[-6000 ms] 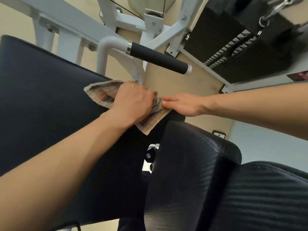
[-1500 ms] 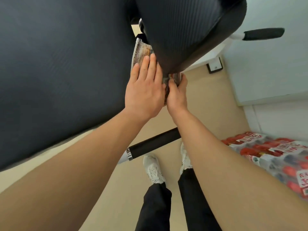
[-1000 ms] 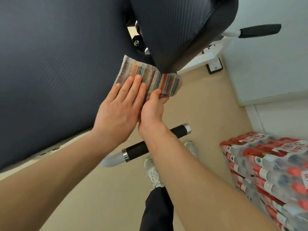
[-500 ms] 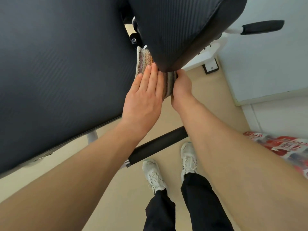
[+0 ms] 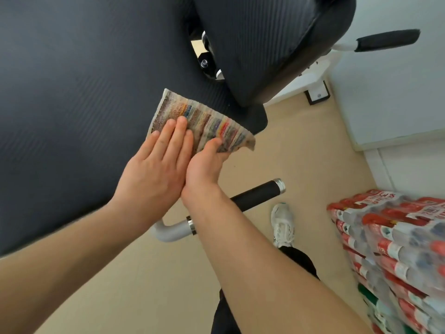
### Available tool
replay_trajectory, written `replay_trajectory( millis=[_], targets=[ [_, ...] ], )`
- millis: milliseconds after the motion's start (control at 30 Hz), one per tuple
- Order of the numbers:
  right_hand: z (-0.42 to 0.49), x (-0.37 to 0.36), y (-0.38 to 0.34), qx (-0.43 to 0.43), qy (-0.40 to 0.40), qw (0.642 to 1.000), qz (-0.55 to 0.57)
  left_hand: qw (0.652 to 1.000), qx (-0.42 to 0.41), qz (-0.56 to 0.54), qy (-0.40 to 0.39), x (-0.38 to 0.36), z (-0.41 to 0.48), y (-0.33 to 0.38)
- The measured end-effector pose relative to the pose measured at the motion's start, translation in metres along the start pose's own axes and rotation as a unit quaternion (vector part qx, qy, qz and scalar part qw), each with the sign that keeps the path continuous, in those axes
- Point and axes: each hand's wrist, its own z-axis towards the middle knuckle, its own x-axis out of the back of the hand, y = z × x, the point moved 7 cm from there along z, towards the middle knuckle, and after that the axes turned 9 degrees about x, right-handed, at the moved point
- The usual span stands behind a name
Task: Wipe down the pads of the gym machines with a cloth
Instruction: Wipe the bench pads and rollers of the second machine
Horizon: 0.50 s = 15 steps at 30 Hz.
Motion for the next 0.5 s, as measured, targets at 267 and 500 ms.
replay_trajectory(
  millis=[267,500],
  targets=[
    [0.091,0.043,-0.055,0.016,0.069,0.997,-0.031,0.998,-0.004,-0.044,0.04,0.008,0.077,0.056],
    [-0.041,-0.015,0.008,-0.043,0.031,0.995,-0.085,0.998,0.019,-0.005,0.064,-0.018,-0.052,-0.039]
  ],
)
